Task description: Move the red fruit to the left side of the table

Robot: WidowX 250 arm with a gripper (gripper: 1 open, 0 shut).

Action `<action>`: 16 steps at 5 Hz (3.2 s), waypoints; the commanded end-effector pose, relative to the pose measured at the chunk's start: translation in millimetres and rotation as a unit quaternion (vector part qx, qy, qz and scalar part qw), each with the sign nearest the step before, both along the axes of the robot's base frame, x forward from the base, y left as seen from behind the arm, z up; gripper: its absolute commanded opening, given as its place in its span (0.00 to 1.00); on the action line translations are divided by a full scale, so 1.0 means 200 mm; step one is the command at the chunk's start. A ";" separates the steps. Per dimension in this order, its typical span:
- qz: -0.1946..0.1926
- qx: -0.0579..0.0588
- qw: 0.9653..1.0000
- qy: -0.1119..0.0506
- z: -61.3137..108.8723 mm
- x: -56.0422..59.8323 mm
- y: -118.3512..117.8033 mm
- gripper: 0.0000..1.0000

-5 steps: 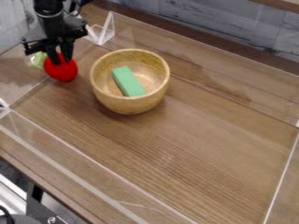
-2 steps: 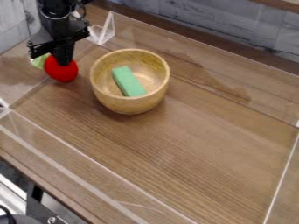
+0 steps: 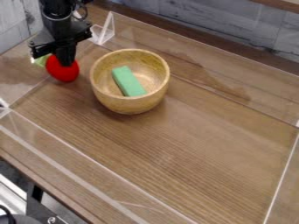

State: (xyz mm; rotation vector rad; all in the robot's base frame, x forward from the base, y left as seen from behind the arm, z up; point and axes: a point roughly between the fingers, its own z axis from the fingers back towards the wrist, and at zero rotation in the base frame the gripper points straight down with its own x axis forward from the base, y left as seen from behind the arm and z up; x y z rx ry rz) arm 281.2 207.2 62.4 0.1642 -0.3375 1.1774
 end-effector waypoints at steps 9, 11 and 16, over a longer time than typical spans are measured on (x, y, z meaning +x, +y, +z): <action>-0.020 -0.043 0.999 -0.009 0.02 -0.06 -0.06 0.00; 0.011 -0.050 0.999 -0.009 -0.06 -0.06 0.00 0.00; -0.025 -0.073 0.997 -0.001 -0.07 0.04 -0.09 1.00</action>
